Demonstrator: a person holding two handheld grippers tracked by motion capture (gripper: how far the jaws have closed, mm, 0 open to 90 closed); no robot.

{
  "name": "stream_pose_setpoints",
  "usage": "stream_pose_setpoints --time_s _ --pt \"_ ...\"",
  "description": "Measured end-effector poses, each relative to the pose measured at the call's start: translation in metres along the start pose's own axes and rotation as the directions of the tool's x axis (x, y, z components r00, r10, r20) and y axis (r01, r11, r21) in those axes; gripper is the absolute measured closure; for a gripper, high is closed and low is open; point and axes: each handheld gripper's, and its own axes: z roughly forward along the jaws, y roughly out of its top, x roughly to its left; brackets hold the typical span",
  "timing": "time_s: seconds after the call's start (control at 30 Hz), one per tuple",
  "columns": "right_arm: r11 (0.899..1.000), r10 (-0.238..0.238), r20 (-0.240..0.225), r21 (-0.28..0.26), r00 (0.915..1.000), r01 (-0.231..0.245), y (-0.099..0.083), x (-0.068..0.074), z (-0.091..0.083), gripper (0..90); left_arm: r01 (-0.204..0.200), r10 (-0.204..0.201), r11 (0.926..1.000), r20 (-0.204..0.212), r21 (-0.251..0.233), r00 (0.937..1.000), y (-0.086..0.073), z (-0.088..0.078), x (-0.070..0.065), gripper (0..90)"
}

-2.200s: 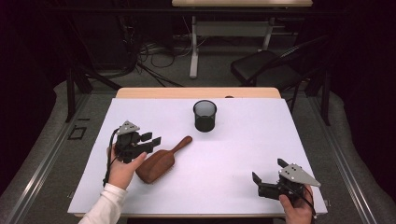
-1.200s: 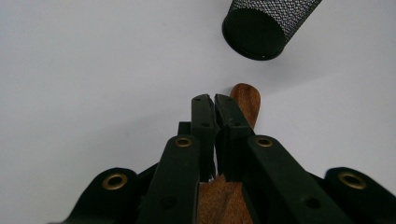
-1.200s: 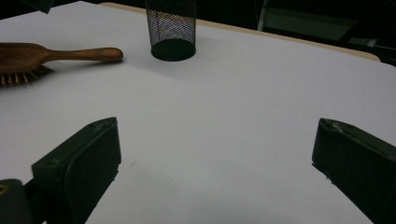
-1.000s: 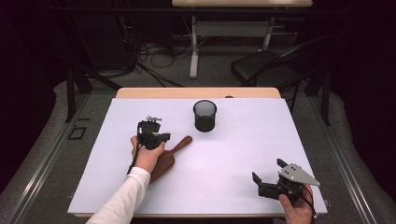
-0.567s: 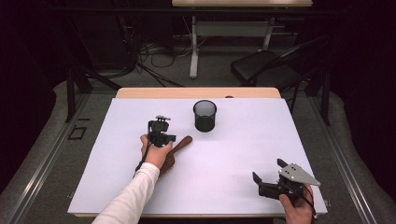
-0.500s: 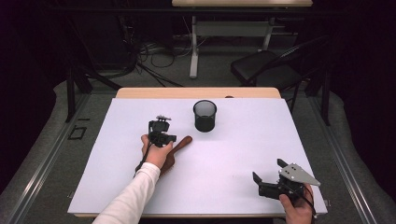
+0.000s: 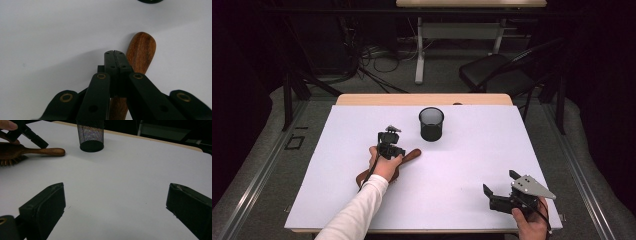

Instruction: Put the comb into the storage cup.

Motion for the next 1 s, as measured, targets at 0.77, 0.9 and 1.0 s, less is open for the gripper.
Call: stream_pose_setpoints --time_s 0.77,0.9,1.0 --pt "1.0 -0.004 0.004 0.002 1.0 0.004 0.0 0.0 -0.001 2.2 -0.211 0.207 0.9756 0.073 0.06 0.9757 -0.036 -0.007 -0.037 90.0" --pt "1.0 -0.002 0.004 0.001 1.0 0.002 0.0 0.001 -0.001 2.2 -0.22 0.214 0.9736 0.091 0.06 0.9725 -0.045 -0.01 -0.038 90.0" --pt "1.0 -0.007 0.006 -0.006 1.0 0.007 0.0 0.0 -0.002 2.2 -0.24 0.234 0.9689 0.1 0.059 0.9672 -0.058 -0.015 -0.036 90.0"
